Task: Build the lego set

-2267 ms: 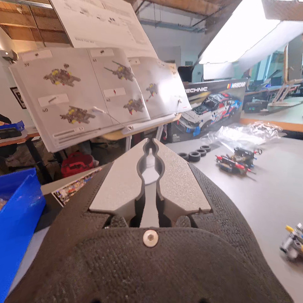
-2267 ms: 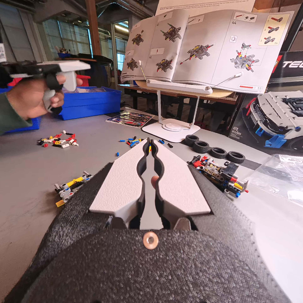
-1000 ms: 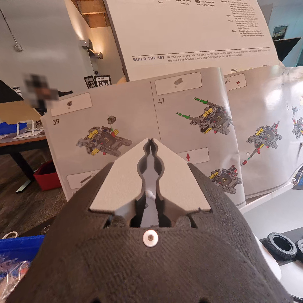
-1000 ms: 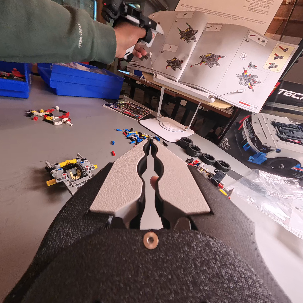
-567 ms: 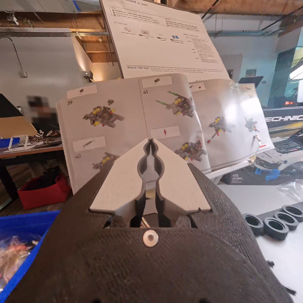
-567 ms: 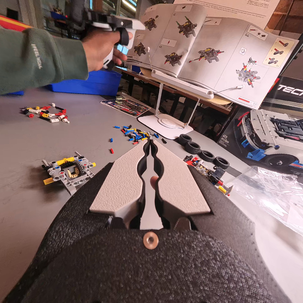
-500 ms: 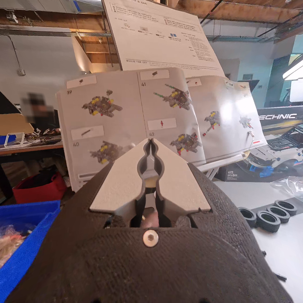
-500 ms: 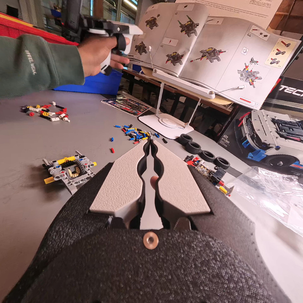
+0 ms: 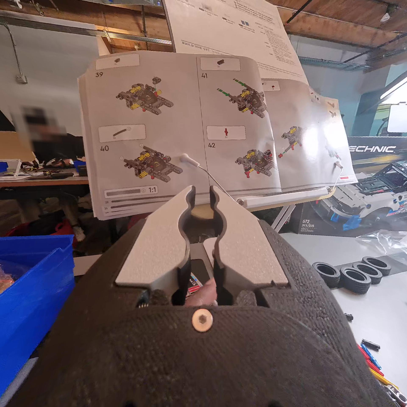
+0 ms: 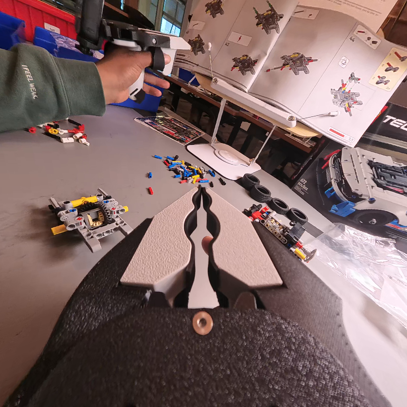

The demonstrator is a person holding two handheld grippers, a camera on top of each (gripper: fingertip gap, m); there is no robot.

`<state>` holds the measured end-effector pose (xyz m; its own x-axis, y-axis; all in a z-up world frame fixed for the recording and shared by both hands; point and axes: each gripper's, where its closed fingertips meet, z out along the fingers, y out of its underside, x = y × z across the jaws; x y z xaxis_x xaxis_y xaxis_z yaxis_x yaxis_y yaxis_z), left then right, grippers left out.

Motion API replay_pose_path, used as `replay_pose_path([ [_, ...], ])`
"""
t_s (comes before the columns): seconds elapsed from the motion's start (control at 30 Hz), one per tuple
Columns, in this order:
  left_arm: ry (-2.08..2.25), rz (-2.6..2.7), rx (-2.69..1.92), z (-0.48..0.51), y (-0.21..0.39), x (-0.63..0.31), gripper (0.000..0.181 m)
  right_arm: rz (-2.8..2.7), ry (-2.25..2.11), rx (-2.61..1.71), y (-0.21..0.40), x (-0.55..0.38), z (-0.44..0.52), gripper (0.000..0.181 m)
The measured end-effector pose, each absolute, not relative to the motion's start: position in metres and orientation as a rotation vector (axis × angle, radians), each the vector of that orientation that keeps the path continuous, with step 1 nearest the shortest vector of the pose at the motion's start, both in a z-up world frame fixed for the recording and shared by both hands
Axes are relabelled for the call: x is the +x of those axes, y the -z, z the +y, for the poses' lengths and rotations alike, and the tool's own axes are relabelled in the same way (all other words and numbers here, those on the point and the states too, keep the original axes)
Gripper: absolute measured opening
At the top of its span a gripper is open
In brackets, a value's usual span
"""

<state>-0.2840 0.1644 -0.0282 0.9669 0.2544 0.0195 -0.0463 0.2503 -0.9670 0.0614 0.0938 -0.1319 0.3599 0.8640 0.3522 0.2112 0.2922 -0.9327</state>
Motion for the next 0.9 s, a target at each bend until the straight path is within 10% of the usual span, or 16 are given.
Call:
replay_pose_path([
  [0.9,-0.253,-0.114,-1.260,0.163,-0.001,-0.263,0.000,-1.159,-0.562,-1.227,0.133,0.063,0.095,0.000],
])
